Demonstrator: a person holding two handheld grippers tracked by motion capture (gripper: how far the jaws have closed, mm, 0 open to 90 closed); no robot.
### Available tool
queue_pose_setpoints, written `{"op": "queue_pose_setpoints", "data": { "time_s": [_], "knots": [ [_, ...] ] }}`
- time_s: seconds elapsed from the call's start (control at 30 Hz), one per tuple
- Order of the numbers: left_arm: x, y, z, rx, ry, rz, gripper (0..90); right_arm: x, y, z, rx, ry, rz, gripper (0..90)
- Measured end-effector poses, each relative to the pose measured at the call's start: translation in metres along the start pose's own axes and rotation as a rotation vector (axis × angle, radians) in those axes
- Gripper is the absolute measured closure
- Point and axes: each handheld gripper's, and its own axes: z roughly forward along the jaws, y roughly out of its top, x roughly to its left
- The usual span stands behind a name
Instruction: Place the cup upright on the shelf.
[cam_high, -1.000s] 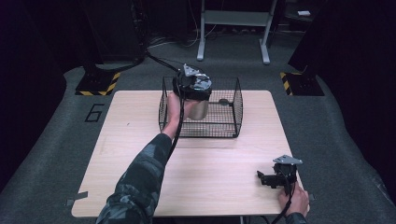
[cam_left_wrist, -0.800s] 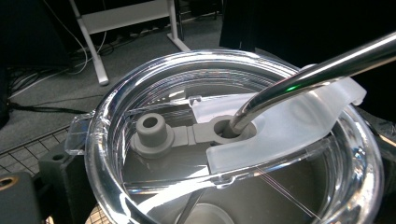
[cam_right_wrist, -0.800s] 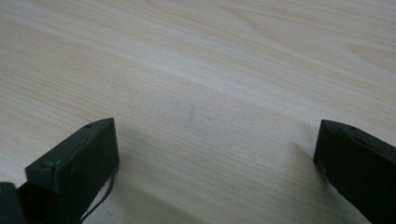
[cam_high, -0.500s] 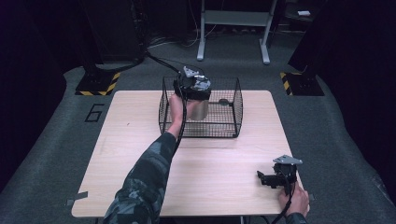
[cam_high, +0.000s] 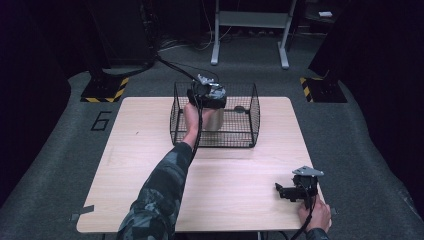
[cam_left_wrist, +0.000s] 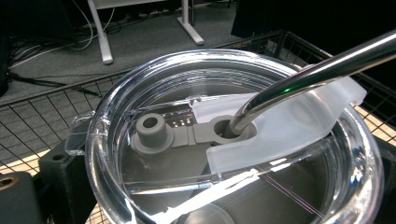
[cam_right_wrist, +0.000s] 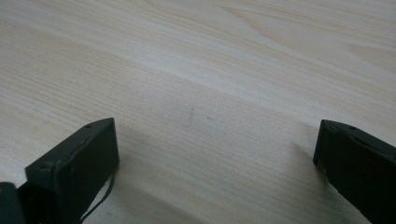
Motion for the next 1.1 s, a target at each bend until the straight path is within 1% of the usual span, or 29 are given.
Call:
{"op": "queue_pose_setpoints", "data": {
  "time_s": [0.1, 0.13, 0.27, 0.53, 0.57, 0.6, 0.63, 0.7, 0.87, 0.9, 1.1],
  "knots": [
    [0.0, -0.002, 0.003, 0.007, 0.003, -0.005, 4.1, -0.001, 0.0, 0.0, 0.003, 0.003, -0.01, 0.0],
    [0.001, -0.004, 0.005, 0.005, 0.003, -0.013, 4.1, 0.0, 0.0, 0.0, 0.0, 0.0, 0.001, 0.0],
    [0.001, -0.007, 0.009, 0.009, 0.003, -0.025, 4.1, 0.0, 0.0, 0.0, 0.001, 0.0, 0.001, 0.0],
    [0.0, -0.01, 0.014, 0.016, 0.007, -0.021, 4.1, 0.0, 0.0, 0.0, 0.0, 0.0, 0.0, 0.0],
    [0.0, -0.01, 0.015, 0.016, 0.006, -0.023, 4.1, 0.0, 0.0, 0.0, 0.001, 0.002, -0.001, 0.0],
    [-0.001, -0.011, 0.015, 0.01, 0.012, -0.034, 4.1, 0.0, 0.0, 0.0, 0.001, 0.001, -0.003, 0.0],
    [0.0, -0.011, 0.016, 0.011, 0.01, -0.036, 4.1, 0.0, 0.0, 0.0, 0.0, 0.0, -0.001, 0.0],
    [0.001, -0.012, 0.017, 0.027, 0.015, -0.025, 4.1, 0.0, 0.0, 0.0, 0.001, 0.002, -0.001, 0.0],
    [0.001, -0.014, 0.021, 0.032, 0.013, -0.031, 4.1, 0.0, 0.0, 0.0, 0.002, 0.003, -0.001, 0.0],
    [0.0, -0.015, 0.021, 0.033, 0.015, -0.039, 4.1, 0.0, 0.0, 0.0, 0.002, 0.002, -0.002, 0.0],
    [-0.002, -0.016, 0.024, 0.038, 0.016, -0.035, 4.1, 0.0, 0.0, 0.0, 0.002, 0.004, 0.001, 0.0]
  ]
}}
